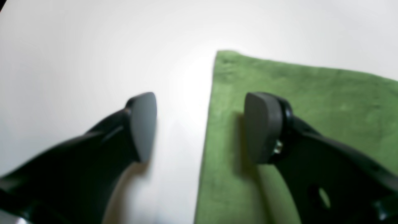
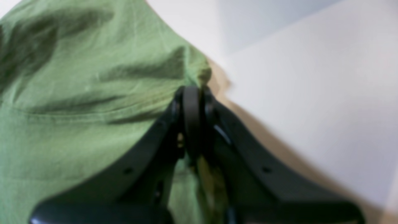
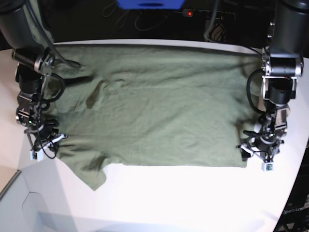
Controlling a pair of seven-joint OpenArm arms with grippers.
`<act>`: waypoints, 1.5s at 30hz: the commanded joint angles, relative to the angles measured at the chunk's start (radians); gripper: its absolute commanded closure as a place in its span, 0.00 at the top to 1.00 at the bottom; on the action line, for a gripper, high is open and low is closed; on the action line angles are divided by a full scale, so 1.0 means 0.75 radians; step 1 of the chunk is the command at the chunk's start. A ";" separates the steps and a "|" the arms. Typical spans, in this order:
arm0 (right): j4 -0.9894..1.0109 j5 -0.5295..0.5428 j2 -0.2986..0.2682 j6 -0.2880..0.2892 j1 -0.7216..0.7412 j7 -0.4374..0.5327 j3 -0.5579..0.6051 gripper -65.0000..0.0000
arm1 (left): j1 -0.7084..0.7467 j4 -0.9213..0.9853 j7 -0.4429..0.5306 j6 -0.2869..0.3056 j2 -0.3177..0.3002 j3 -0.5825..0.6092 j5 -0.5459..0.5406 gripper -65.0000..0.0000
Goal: Layout the t-shirt on the table in an organized manner, then fold the t-shirt properly
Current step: 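Move both grippers to the hem corners of the shirt, then grasp the hem corners with both grippers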
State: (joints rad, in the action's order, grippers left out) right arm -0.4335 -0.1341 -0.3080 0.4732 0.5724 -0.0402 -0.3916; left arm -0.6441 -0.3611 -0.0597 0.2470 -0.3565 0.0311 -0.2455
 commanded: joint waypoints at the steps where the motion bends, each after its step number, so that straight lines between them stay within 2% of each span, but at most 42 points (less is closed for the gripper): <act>1: -0.004 -0.029 -0.018 -0.008 0.015 -0.054 0.001 0.00 | -0.048 0.000 0.052 -0.001 -0.019 0.015 -0.013 0.66; 7: -0.004 -0.029 -0.014 -0.008 0.015 -0.056 0.001 0.00 | -0.032 0.020 0.068 -0.001 0.022 0.023 -0.011 0.66; 19: -0.004 -0.029 -0.012 -0.008 0.015 -0.056 0.001 0.00 | 0.046 0.022 0.070 -0.001 0.028 0.019 -0.011 0.64; 20: -0.004 -0.029 -0.012 -0.008 0.015 -0.056 0.001 0.00 | 0.046 0.022 0.070 -0.001 0.028 0.027 -0.011 0.60; 22: -0.004 -0.029 -0.012 -0.008 0.015 -0.056 0.001 0.00 | 0.046 0.022 0.068 -0.001 0.026 0.027 -0.011 0.44; 25: -0.004 -0.029 -0.012 -0.008 0.015 -0.056 0.001 0.00 | 0.044 0.022 0.068 -0.001 0.026 0.017 -0.013 0.01; 27: -0.004 -0.029 -0.012 -0.008 0.015 -0.056 0.001 0.00 | 0.042 0.022 0.068 -0.003 0.024 0.017 -0.017 0.00; 28: -0.004 -0.029 -0.012 -0.008 0.015 -0.054 0.001 0.00 | 0.042 0.022 0.070 -0.001 0.022 0.017 -0.017 0.04; 30: -0.004 -0.029 -0.012 -0.008 0.015 -0.048 0.001 0.00 | 0.039 0.016 0.070 -0.001 0.020 0.017 -0.022 0.00; 34: -0.008 -0.029 -0.012 -0.008 0.025 -0.046 0.001 0.00 | 0.037 -0.004 0.072 -0.001 0.020 0.015 -0.024 0.00; 42: -0.262 -0.025 -0.010 -0.002 -0.026 -0.099 -0.003 0.00 | 0.119 -0.322 0.052 -0.003 0.020 0.013 -0.026 0.00; 45: -0.358 -0.023 -0.010 0.000 -0.050 -0.140 -0.007 0.00 | 0.164 -0.420 -0.028 -0.001 0.022 -0.090 -0.026 0.00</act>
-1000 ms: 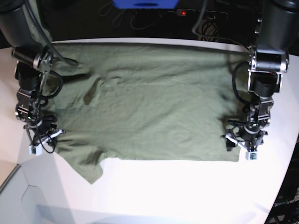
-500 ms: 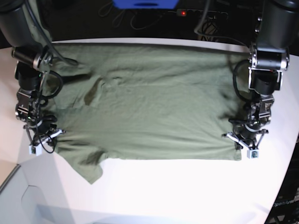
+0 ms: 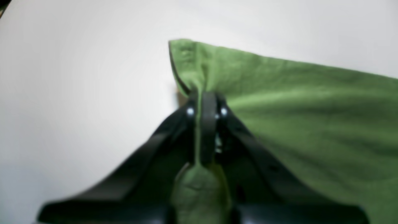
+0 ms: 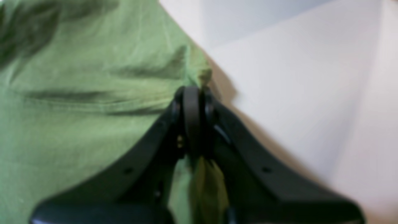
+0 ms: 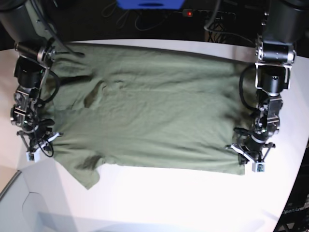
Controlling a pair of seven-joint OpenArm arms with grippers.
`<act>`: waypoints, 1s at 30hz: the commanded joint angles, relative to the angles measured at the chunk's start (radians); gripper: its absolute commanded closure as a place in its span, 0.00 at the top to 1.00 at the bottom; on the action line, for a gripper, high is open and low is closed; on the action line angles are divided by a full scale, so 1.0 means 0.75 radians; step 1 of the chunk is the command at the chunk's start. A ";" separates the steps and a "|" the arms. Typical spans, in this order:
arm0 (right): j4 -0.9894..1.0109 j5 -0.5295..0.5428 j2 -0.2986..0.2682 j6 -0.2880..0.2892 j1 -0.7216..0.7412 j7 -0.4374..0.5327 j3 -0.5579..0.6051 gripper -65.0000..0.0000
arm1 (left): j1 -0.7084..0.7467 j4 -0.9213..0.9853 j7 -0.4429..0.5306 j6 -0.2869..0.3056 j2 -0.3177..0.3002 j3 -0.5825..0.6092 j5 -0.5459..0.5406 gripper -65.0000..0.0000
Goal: Layout the t-shirt on the table in an organized manner, then fold the t-shirt properly
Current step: 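Grasp the hem corners with both grippers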
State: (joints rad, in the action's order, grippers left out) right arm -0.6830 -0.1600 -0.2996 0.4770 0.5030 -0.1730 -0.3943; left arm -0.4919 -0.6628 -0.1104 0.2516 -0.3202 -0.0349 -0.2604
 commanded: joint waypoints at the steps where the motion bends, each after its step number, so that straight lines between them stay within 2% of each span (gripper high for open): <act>1: -0.042 0.014 -0.021 -0.005 0.028 0.035 -0.003 0.00 | -0.012 -0.058 0.017 -0.003 -0.022 -0.061 -0.006 0.00; 5: -0.062 0.014 -0.021 -0.005 0.016 0.033 -0.005 0.00 | 0.060 -0.204 -0.060 0.001 -0.020 -0.177 0.002 0.00; 14: -0.168 0.030 -0.023 -0.005 -0.091 0.033 -0.015 0.00 | 0.215 -0.502 -0.144 -0.005 -0.024 -0.190 -0.004 0.00; 18: -0.320 0.180 -0.027 -0.003 -0.183 0.027 -0.022 0.00 | 0.285 -0.600 -0.144 -0.005 -0.022 -0.190 -0.004 0.00; 22: -0.434 0.221 -0.027 -0.003 -0.244 0.027 -0.024 0.00 | 0.321 -0.637 -0.144 -0.007 -0.020 -0.190 -0.004 0.00; 30: -0.690 0.433 -0.031 -0.003 -0.402 0.027 -0.024 0.00 | 0.426 -0.750 -0.142 -0.007 -0.012 -0.192 -0.006 0.00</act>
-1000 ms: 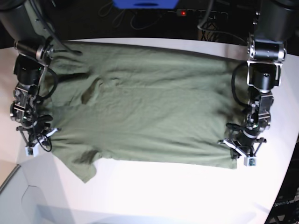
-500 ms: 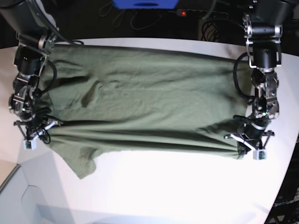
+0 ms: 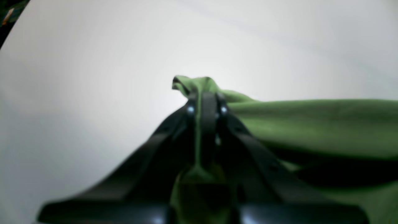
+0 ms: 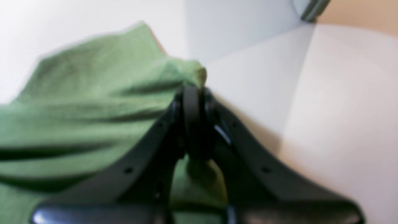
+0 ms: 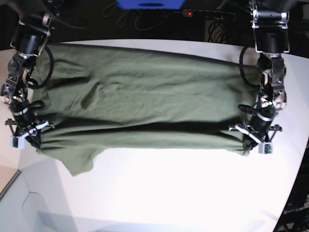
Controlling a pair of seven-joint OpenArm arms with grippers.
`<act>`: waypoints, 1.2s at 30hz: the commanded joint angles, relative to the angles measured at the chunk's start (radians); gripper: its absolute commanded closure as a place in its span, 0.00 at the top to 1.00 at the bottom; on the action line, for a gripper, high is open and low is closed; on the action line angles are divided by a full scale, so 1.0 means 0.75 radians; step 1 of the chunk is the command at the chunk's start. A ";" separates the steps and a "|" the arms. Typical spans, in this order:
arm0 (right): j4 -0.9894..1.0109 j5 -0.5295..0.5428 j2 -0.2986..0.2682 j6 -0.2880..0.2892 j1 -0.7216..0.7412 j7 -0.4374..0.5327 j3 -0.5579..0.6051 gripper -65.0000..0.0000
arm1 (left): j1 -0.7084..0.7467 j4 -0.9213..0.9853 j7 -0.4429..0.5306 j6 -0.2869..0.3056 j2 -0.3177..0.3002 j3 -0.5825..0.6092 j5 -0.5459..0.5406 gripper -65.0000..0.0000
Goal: Layout the t-shirt on the table in an organized manner, then fold the t-shirt properly
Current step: 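Grasp the hem corners with both grippers, then lift the hem with both grippers and fold it toward the collar edge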
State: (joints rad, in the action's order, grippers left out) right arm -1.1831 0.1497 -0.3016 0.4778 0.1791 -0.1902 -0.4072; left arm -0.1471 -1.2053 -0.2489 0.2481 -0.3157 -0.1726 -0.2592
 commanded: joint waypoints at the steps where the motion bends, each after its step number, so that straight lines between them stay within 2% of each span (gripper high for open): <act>1: -0.072 0.047 -0.027 -0.004 -0.003 0.050 -0.006 0.00 | -0.018 -0.049 0.042 -0.003 -0.006 -0.010 -0.007 0.00; 8: -0.324 0.186 -0.024 -0.004 -0.201 0.050 -0.006 0.00 | 0.085 -0.162 0.040 0.008 0.097 -0.268 -0.007 0.00; 12: -0.445 0.196 -0.020 -0.004 -0.326 0.050 -0.006 0.00 | 0.154 -0.219 0.040 0.010 0.099 -0.270 -0.007 0.00; 19: -0.525 0.337 -0.029 -0.004 -0.498 0.050 -0.006 0.00 | 0.279 -0.348 0.040 0.010 0.125 -0.280 -0.007 0.00; 28: -0.529 0.341 -0.022 -0.002 -0.581 0.052 -0.094 0.00 | 0.436 -0.464 0.040 0.010 0.117 -0.280 -0.007 0.00; 29: -0.527 0.341 -0.027 0.012 -0.584 0.052 -0.096 0.00 | 0.449 -0.479 0.040 0.010 0.115 -0.280 -0.007 0.00; 32: -0.520 0.333 -0.024 0.143 -0.584 0.050 -0.143 0.00 | 0.479 -0.528 0.040 0.010 0.115 -0.280 -0.007 0.00; 34: -0.520 0.331 -0.020 0.180 -0.588 0.050 -0.162 0.00 | 0.490 -0.540 0.040 0.010 0.115 -0.280 -0.007 0.00; 36: -0.520 0.331 -0.020 0.184 -0.618 0.042 -0.162 0.00 | 0.500 -0.540 0.038 0.010 0.115 -0.280 -0.007 0.00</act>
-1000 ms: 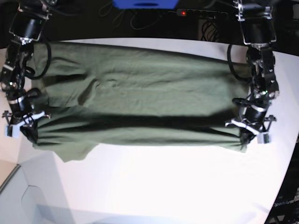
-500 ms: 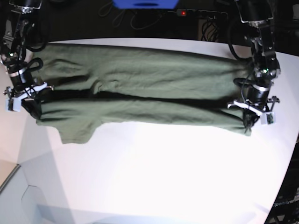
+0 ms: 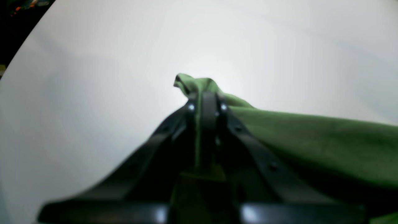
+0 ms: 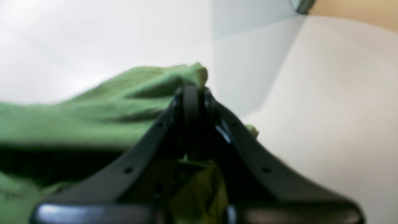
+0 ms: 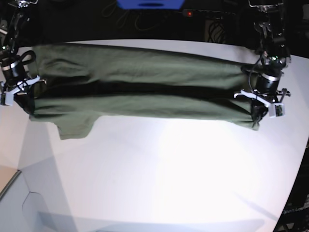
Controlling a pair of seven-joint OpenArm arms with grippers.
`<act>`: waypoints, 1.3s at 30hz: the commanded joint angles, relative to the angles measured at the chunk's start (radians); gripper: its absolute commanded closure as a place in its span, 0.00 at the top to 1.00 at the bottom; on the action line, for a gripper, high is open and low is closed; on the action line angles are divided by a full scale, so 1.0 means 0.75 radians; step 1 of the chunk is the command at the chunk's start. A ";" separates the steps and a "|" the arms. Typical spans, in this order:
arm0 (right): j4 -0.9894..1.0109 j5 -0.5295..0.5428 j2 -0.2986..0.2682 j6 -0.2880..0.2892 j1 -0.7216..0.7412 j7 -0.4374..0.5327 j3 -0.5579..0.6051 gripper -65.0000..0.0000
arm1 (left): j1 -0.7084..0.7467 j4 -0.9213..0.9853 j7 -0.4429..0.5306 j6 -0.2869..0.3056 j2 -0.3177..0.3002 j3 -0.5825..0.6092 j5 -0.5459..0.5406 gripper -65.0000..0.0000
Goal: Layout the t-shirt on the table in an organized manner, then fold the t-shirt properly
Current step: 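Lift the hem with both grippers and fold it toward the collar edge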
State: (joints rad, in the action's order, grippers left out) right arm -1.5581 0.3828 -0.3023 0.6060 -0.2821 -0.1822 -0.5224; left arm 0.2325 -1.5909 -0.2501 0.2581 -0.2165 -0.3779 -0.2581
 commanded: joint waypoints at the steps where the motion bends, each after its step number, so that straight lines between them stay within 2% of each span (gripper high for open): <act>1: -0.020 0.023 -0.019 0.015 -0.020 0.021 -0.006 0.00 | 0.012 -0.026 0.040 -0.003 -0.017 -0.007 -0.007 0.00; 11: -0.018 0.020 0.005 0.020 -0.102 0.015 -0.004 0.00 | 0.069 -0.007 0.040 -0.003 -0.017 -0.005 0.006 0.00; 13: -0.018 0.020 0.003 0.020 -0.106 0.015 -0.004 0.00 | 0.069 -0.007 -0.013 -0.003 -0.017 -0.005 0.006 0.00; 16: -0.010 0.020 0.001 0.020 -0.106 -0.002 -0.004 0.00 | 0.057 -0.007 -0.169 -0.003 -0.019 -0.007 0.008 0.00; 18: -0.008 0.018 -0.003 0.020 -0.106 -0.032 -0.006 0.00 | 0.055 -0.007 -0.214 -0.003 -0.019 -0.007 0.008 0.00; 23: -0.010 0.018 -0.009 0.020 -0.106 -0.045 -0.006 0.00 | 0.055 -0.009 -0.218 -0.003 -0.021 -0.009 0.008 0.00; 29: -0.010 0.018 -0.048 0.020 -0.134 -0.045 -0.006 0.00 | 0.027 -0.009 -0.220 -0.003 -0.064 -0.084 0.006 0.00; 39: -0.010 0.018 -0.040 0.020 -0.190 -0.045 -0.004 0.00 | 0.055 -0.005 -0.222 -0.003 -0.062 -0.088 0.006 0.00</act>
State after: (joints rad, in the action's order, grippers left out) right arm -1.5520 0.3820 -0.3149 0.6140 -0.4290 -0.2440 -0.5163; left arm 0.2718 -1.5791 -0.4412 0.2623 -0.2508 -0.4370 -0.2512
